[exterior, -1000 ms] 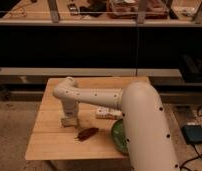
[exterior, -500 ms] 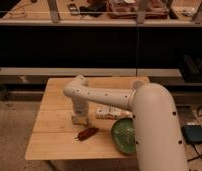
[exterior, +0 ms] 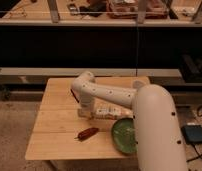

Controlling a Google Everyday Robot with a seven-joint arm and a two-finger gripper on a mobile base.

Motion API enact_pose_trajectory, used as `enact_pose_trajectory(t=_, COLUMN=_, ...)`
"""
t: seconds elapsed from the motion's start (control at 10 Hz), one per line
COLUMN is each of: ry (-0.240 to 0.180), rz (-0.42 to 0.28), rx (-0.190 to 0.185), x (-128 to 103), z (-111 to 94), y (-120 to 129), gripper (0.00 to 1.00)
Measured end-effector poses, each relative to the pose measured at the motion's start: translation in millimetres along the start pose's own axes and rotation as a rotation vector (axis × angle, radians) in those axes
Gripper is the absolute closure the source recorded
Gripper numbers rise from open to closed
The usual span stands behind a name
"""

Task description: Wipe the white sponge on the table

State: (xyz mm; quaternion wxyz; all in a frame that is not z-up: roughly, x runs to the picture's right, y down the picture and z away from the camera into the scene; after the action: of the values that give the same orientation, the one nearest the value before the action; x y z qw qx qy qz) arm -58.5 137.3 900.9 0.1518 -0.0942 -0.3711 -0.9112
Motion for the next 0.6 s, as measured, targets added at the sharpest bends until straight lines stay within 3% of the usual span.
enact_pose_trajectory(t=0.2, ry=-0.007, rz=-0.016, rx=-0.019, x=14, z=-3, y=21, gripper=1.0)
enact_pose_trajectory(t=0.3, ry=-0.01, rz=-0.047, rx=-0.037, x=33, z=-7, y=33, gripper=1.0)
enact_pose_trajectory(t=0.6, ry=-0.004, rz=-0.155, rx=-0.048, x=96, z=-11, y=35, gripper=1.0)
